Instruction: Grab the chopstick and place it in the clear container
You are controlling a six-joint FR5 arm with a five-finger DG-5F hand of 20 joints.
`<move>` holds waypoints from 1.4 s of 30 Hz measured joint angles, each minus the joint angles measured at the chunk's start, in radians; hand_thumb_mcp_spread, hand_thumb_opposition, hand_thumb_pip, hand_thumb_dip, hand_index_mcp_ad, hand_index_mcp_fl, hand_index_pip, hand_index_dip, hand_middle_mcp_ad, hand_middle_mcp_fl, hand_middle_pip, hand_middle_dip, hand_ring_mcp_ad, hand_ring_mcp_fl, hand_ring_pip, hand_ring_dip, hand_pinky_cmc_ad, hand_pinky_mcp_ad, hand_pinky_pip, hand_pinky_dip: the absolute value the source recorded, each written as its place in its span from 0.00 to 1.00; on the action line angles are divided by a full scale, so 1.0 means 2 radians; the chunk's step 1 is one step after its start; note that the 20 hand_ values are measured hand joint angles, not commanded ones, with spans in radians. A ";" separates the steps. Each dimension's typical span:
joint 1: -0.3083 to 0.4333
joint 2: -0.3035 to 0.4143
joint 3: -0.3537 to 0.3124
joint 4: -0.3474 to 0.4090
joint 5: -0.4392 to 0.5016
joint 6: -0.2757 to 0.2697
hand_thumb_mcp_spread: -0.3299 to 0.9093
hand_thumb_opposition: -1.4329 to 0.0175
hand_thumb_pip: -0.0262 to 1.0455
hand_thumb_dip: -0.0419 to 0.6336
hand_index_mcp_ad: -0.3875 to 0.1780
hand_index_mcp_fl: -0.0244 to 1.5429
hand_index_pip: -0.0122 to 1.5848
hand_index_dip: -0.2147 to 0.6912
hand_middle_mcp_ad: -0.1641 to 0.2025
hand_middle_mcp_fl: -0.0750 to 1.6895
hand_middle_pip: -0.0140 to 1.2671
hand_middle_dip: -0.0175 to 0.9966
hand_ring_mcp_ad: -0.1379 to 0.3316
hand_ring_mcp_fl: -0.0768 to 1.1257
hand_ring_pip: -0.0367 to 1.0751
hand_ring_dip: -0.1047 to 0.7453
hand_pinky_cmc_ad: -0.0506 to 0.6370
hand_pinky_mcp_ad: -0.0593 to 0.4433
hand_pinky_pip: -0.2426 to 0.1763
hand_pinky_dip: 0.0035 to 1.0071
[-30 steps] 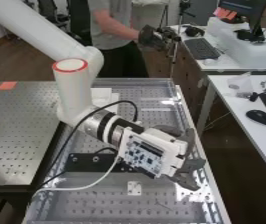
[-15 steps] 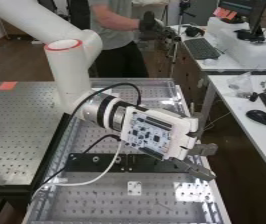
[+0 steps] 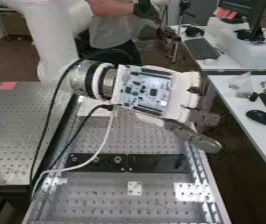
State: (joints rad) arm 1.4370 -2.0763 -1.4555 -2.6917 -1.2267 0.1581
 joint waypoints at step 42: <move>0.280 0.044 0.009 -0.310 0.267 0.157 0.84 0.19 0.49 0.44 0.32 0.88 0.25 0.33 0.61 0.84 0.15 0.52 0.41 0.80 0.13 0.51 0.59 0.75 0.74 0.33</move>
State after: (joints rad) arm 1.9963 -1.9886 -1.4382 -3.3115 -0.6937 0.4725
